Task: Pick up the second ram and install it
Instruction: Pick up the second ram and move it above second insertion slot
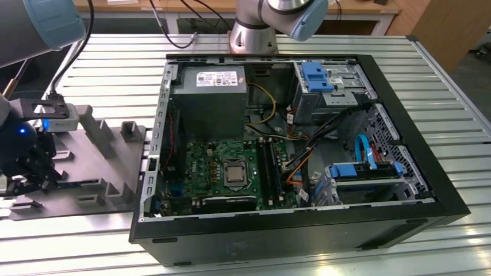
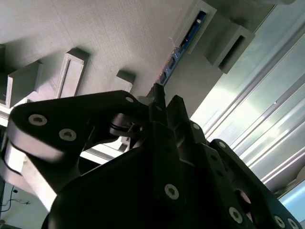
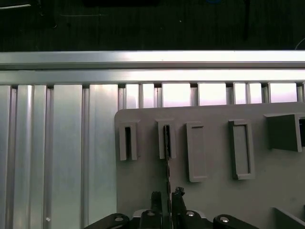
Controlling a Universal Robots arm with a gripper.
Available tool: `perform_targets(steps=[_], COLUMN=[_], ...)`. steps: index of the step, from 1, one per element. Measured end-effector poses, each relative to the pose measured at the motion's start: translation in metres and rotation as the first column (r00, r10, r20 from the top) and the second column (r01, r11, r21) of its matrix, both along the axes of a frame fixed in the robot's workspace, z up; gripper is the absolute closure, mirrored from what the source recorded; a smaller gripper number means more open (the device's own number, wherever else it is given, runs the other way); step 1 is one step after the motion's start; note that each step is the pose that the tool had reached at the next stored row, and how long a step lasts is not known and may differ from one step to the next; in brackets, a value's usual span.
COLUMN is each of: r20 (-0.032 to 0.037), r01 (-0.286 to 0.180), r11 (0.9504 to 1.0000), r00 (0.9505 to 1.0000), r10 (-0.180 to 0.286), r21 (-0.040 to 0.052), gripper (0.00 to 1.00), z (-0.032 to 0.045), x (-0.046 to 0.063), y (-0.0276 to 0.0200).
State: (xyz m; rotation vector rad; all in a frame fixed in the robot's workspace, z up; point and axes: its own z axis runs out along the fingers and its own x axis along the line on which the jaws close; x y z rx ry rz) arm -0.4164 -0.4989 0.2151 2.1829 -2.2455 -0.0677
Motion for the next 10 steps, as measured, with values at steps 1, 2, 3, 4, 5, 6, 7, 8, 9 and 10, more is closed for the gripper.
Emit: perform_targets(steps=[1, 2, 3, 4, 5, 6, 7, 8, 9, 10], r20=[0.0, 0.0, 0.0, 0.0, 0.0, -0.0001, 0.0001, 0.0003, 0.0, 0.0001], r01=[0.0, 0.0, 0.0, 0.0, 0.0, -0.004, -0.018, -0.036, -0.056, -0.072], r11=[1.0, 1.0, 1.0, 1.0, 1.0, 1.0, 0.9998, 0.9993, 0.9985, 0.9974], r00=[1.0, 1.0, 1.0, 1.0, 1.0, 1.0, 0.9998, 0.9993, 0.9985, 0.9974], r10=[0.0, 0.0, 0.0, 0.0, 0.0, 0.004, 0.018, 0.036, 0.056, 0.072], r21=[-0.0001, -0.0001, -0.0002, -0.0003, -0.0003, -0.0004, -0.0002, -0.0001, -0.0003, -0.0002], gripper=[0.77, 0.77, 0.7, 0.7, 0.7, 0.7, 0.7, 0.7, 0.7, 0.7], z=[0.0, 0.0, 0.0, 0.0, 0.0, -0.0001, -0.0005, -0.0011, -0.0015, -0.0021], x=[0.0, 0.0, 0.0, 0.0, 0.0, 0.0, 0.0, 0.0, 0.0, 0.0], y=[0.0, 0.0, 0.0, 0.0, 0.0, 0.0, 0.0, 0.0001, 0.0, 0.0001])
